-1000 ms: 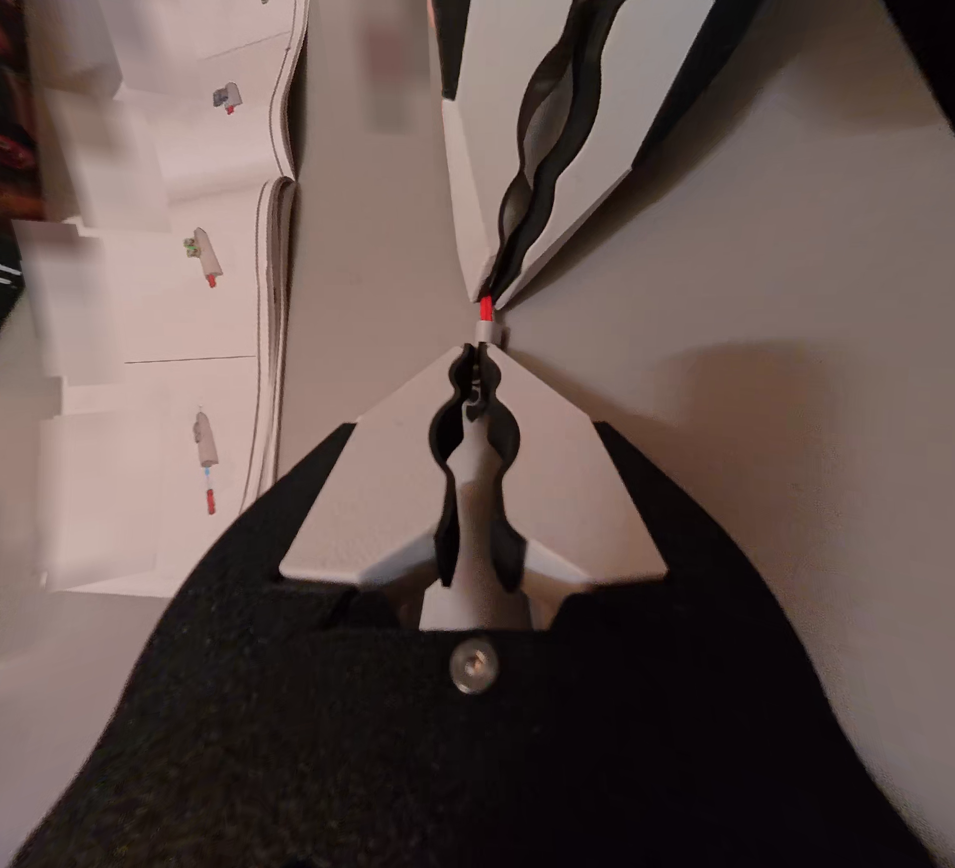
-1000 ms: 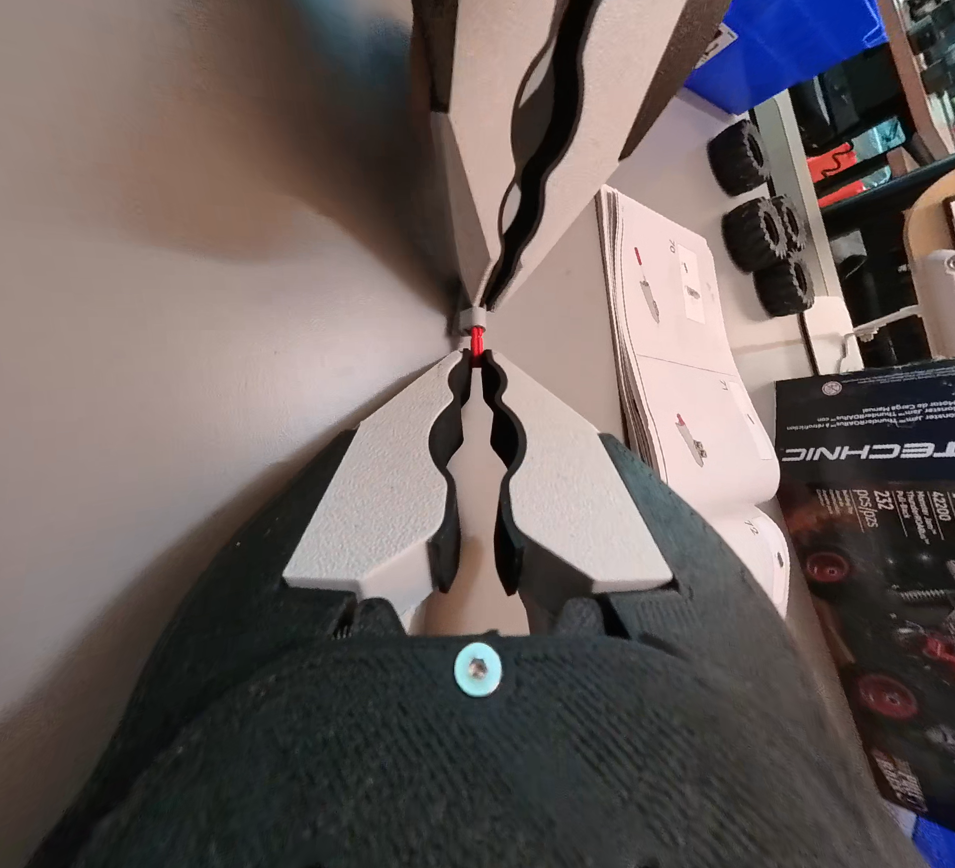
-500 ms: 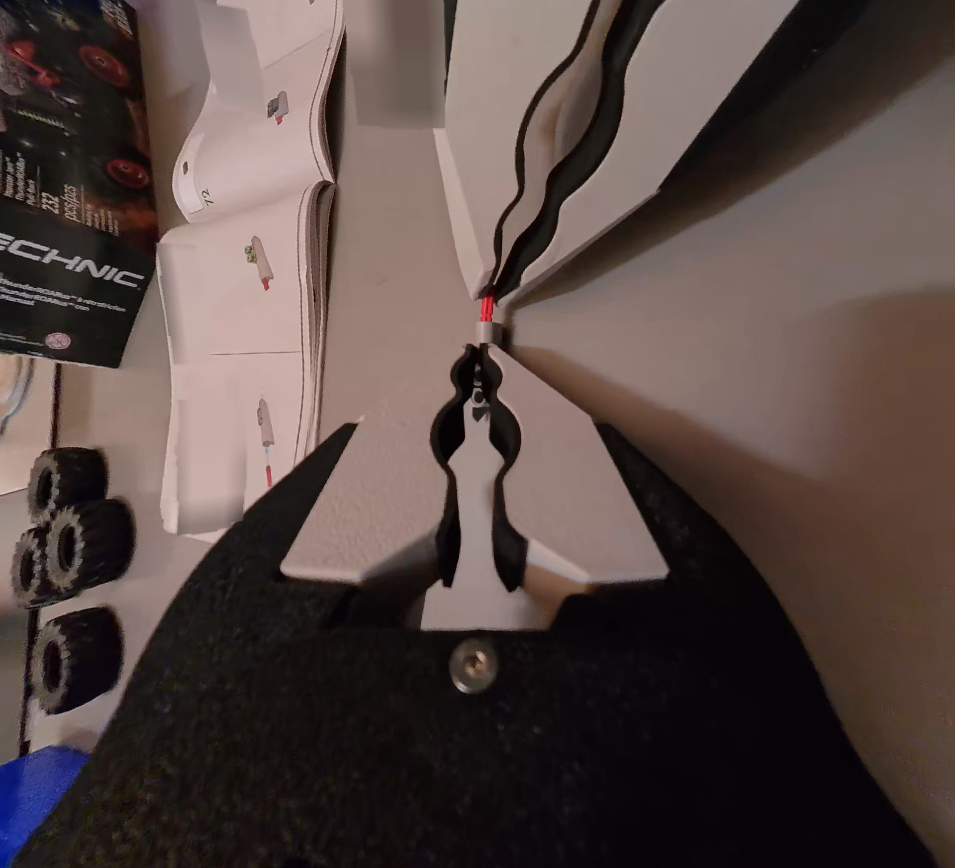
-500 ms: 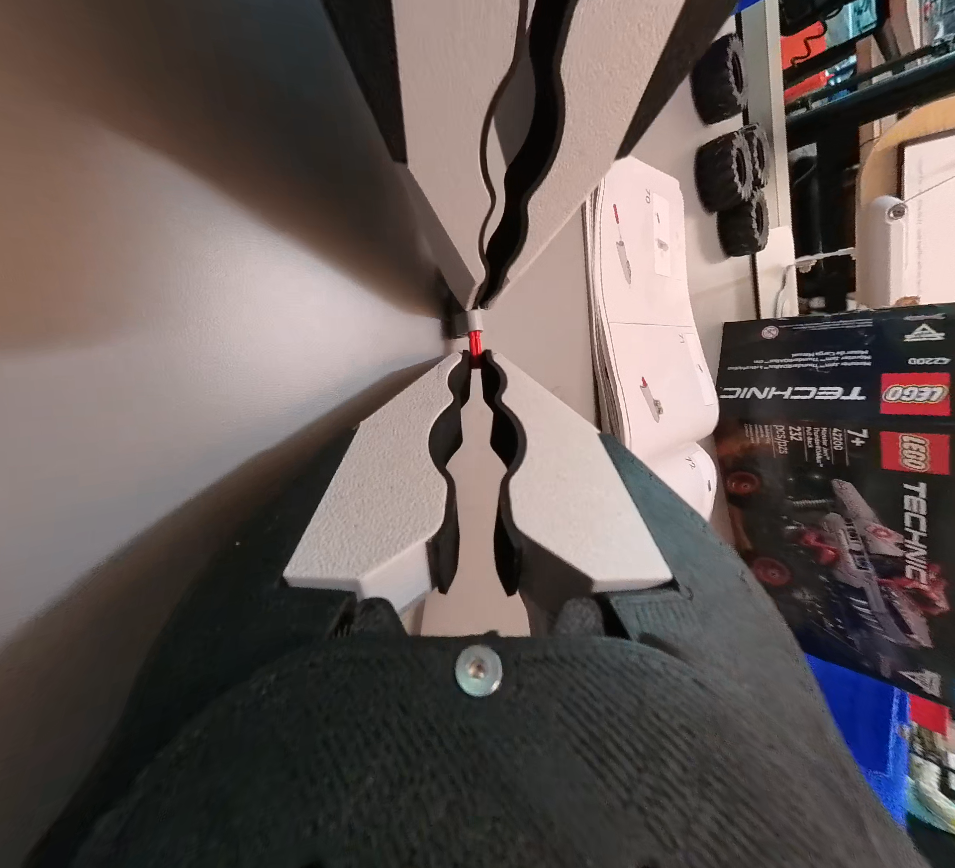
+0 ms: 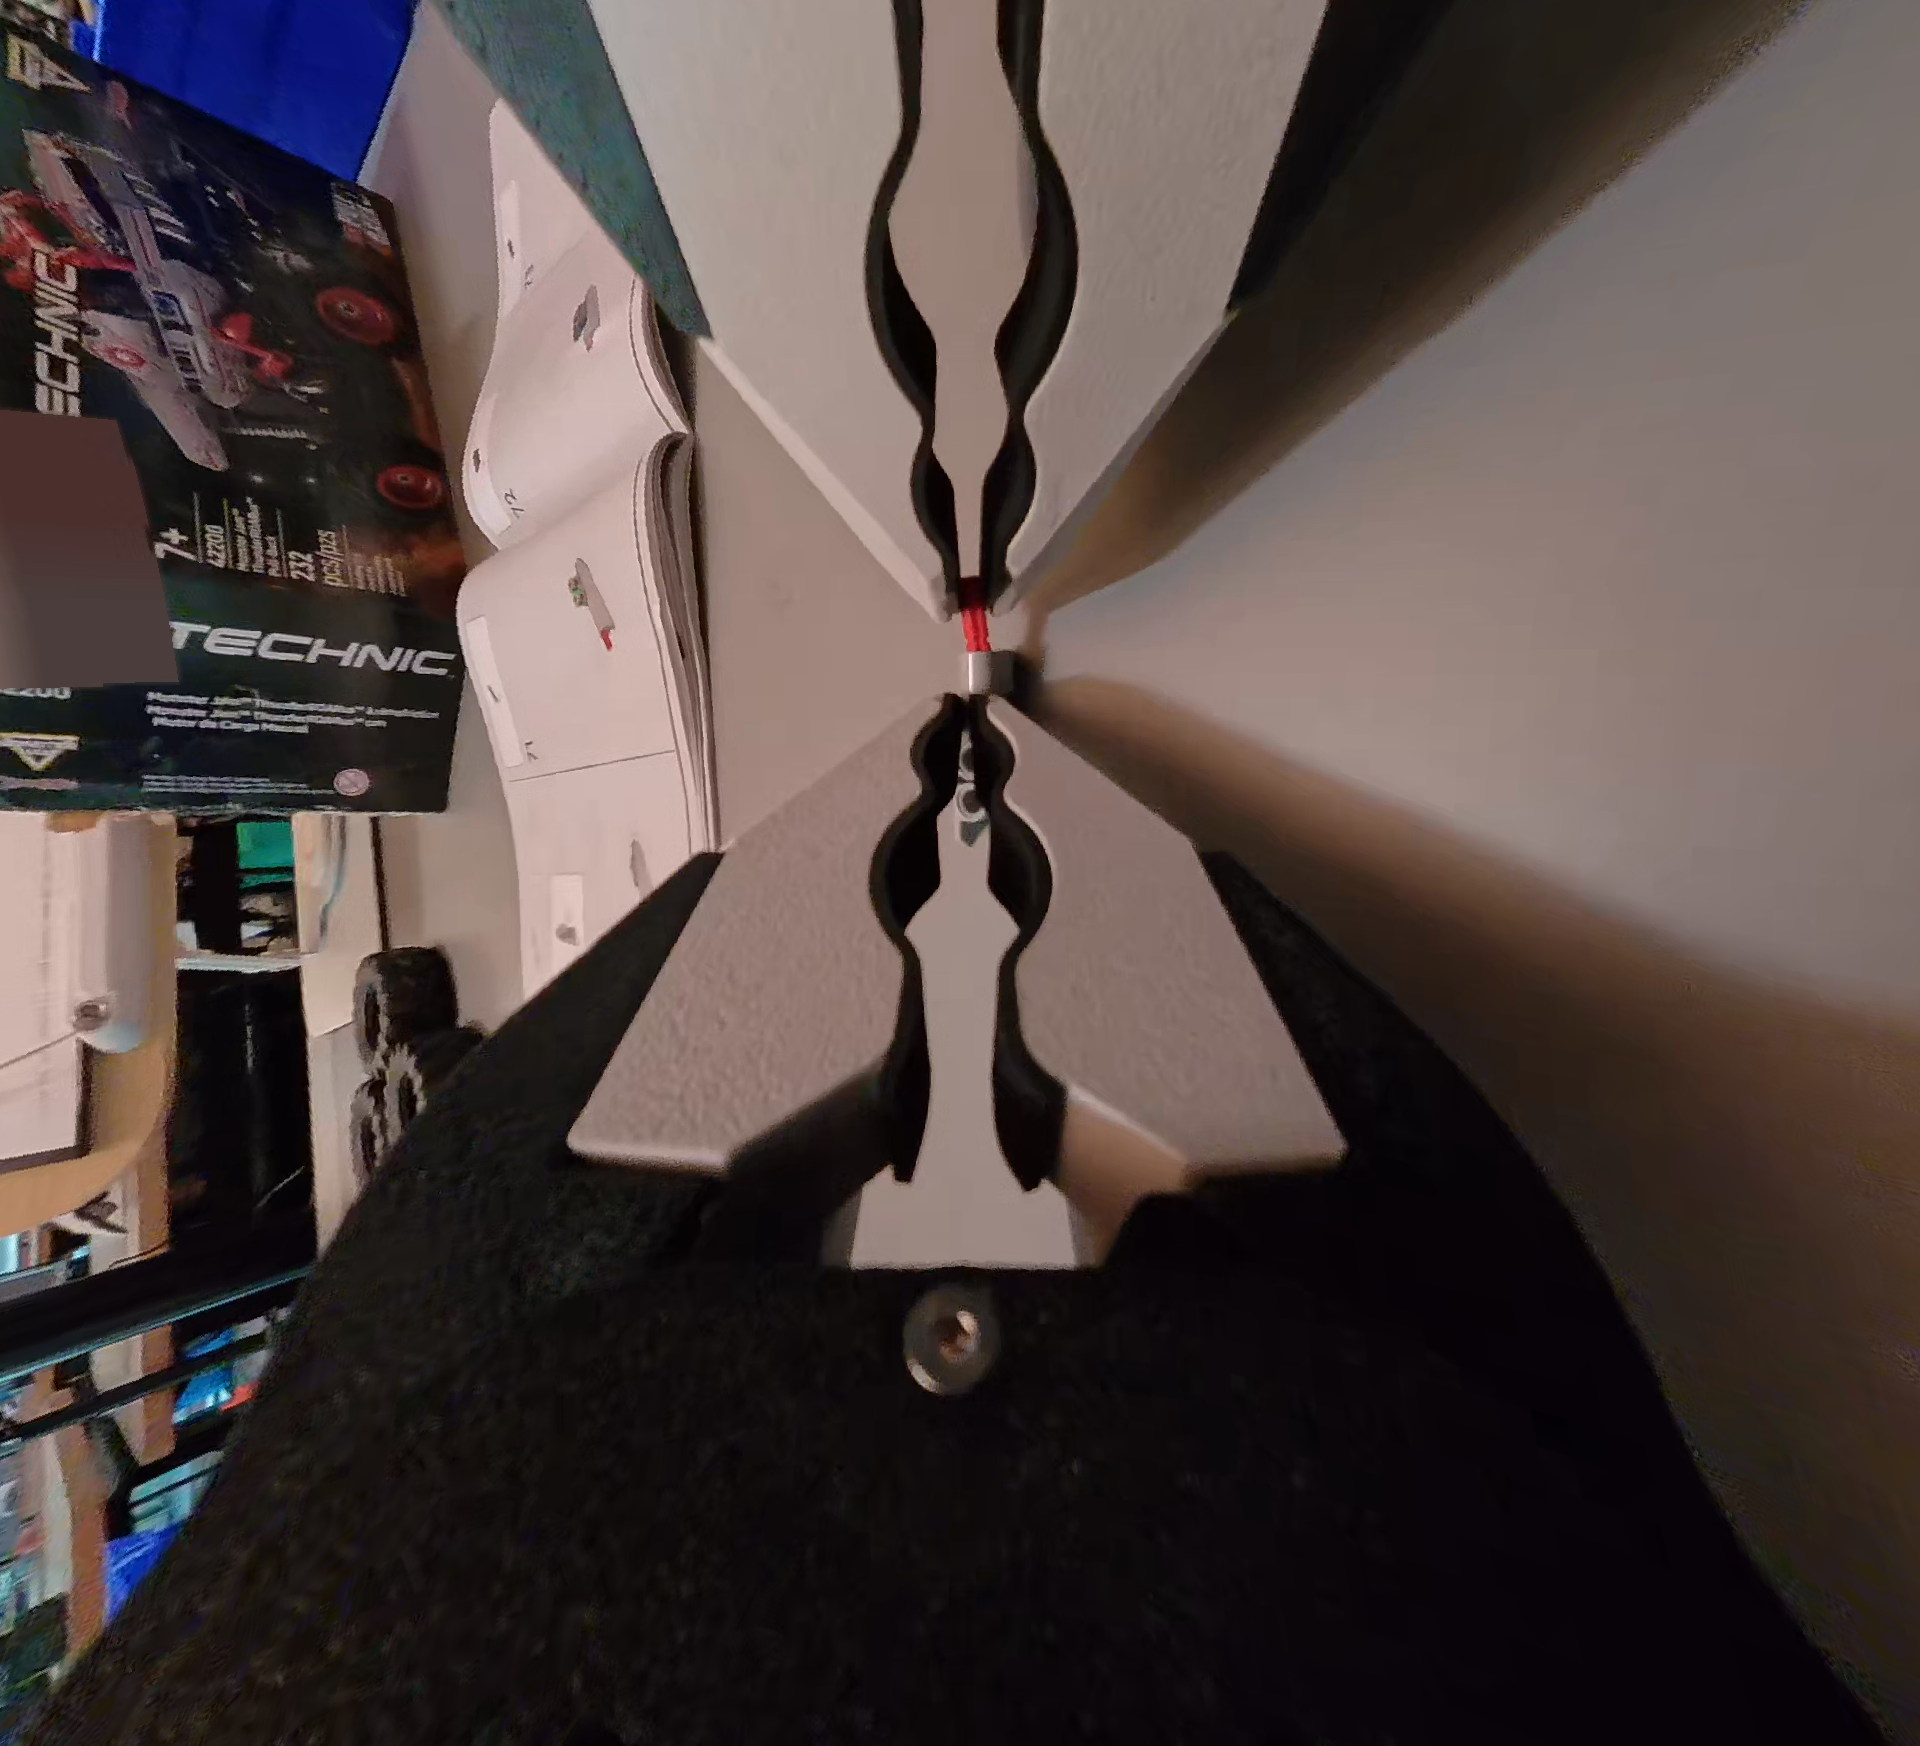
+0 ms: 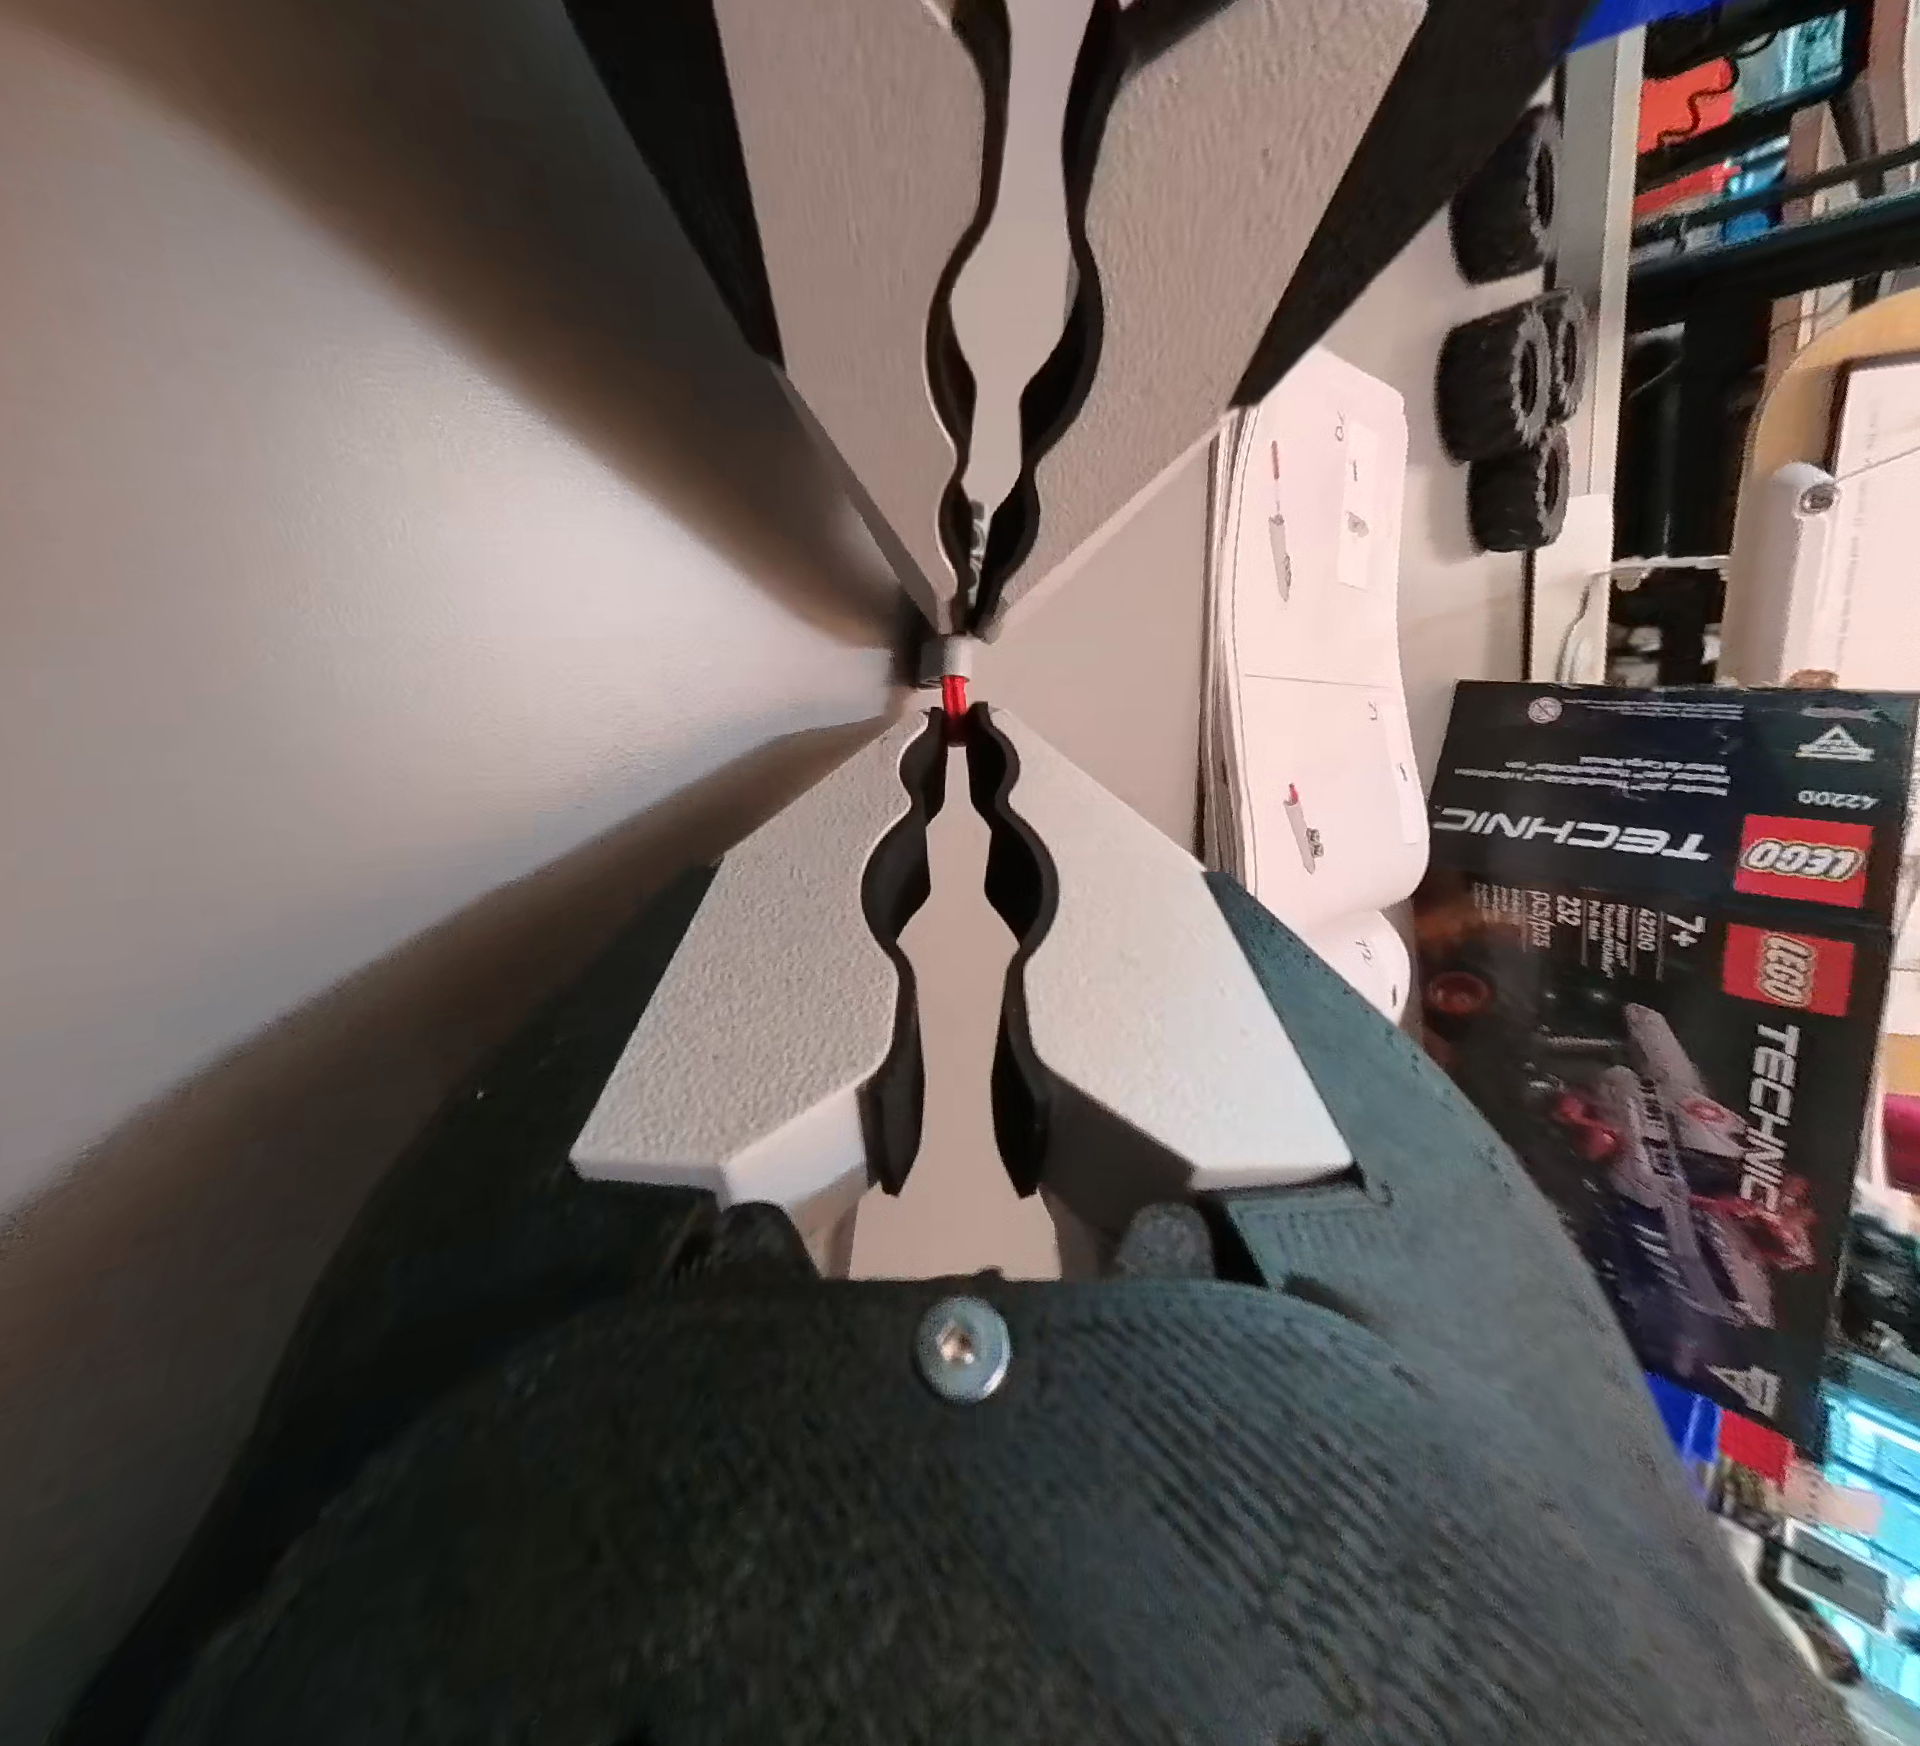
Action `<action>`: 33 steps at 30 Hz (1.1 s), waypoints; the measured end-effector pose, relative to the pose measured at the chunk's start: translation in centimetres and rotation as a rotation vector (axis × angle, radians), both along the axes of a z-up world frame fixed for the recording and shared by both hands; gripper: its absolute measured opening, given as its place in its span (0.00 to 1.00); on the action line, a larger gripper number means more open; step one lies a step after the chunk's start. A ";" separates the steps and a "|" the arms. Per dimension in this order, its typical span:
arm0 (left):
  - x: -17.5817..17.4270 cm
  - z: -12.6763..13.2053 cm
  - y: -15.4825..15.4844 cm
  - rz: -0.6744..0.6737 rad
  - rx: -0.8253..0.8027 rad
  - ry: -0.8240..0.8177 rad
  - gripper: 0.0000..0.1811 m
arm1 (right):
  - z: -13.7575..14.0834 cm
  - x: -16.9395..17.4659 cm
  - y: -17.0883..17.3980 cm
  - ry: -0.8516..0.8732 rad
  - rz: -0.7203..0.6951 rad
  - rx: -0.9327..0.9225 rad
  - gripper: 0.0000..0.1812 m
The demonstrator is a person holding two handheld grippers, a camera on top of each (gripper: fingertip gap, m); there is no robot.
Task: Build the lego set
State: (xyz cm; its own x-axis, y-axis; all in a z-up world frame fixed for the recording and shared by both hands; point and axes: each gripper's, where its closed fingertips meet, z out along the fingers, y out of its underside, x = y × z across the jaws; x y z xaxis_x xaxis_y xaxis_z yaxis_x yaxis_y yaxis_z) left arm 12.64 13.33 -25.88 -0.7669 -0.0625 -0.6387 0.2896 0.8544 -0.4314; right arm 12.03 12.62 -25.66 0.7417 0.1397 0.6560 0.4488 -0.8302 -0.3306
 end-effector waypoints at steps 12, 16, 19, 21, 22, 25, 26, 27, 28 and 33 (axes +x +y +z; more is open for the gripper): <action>-0.5 -0.2 0.0 0.043 -0.265 0.329 0.00 | -0.2 0.3 -0.1 -0.028 -0.047 0.038 0.02; -0.7 -0.2 0.1 0.043 -0.351 0.471 0.00 | -0.1 0.2 0.2 -0.103 -0.002 0.011 0.02; -0.8 -0.4 0.4 0.047 -0.339 0.496 0.03 | -0.1 0.0 0.3 -0.117 0.023 0.008 0.02; -0.8 -0.8 0.5 0.048 -0.312 0.492 0.04 | -0.2 -0.1 0.4 -0.100 0.027 0.017 0.02; -0.9 -0.9 0.5 0.043 -0.305 0.495 0.04 | -0.2 -0.1 0.4 -0.093 0.033 0.020 0.01; -1.2 -0.8 0.4 0.021 -0.309 0.503 0.02 | -0.2 -0.2 0.5 -0.085 0.041 0.022 0.02; -1.2 -0.8 0.4 0.018 -0.309 0.502 0.02 | -0.1 -0.2 0.5 -0.088 0.044 0.024 0.02; -1.2 -0.8 0.4 0.018 -0.307 0.497 0.02 | -0.2 -0.2 0.5 -0.092 0.042 0.016 0.02; -1.1 -0.8 0.4 0.017 -0.304 0.486 0.02 | -0.2 -0.2 0.5 -0.095 0.043 0.011 0.02; -0.9 -0.8 0.4 -0.011 -0.259 0.413 0.01 | 0.0 -0.4 0.5 -0.137 0.102 -0.022 0.02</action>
State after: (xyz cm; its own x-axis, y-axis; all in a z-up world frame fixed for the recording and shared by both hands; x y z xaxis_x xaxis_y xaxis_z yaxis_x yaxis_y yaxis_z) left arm 11.71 13.71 -26.65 -0.9544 -0.1699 -0.2455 0.0576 0.7018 -0.7100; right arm 11.58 13.14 -25.68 0.6271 0.2252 0.7457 0.5703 -0.7848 -0.2425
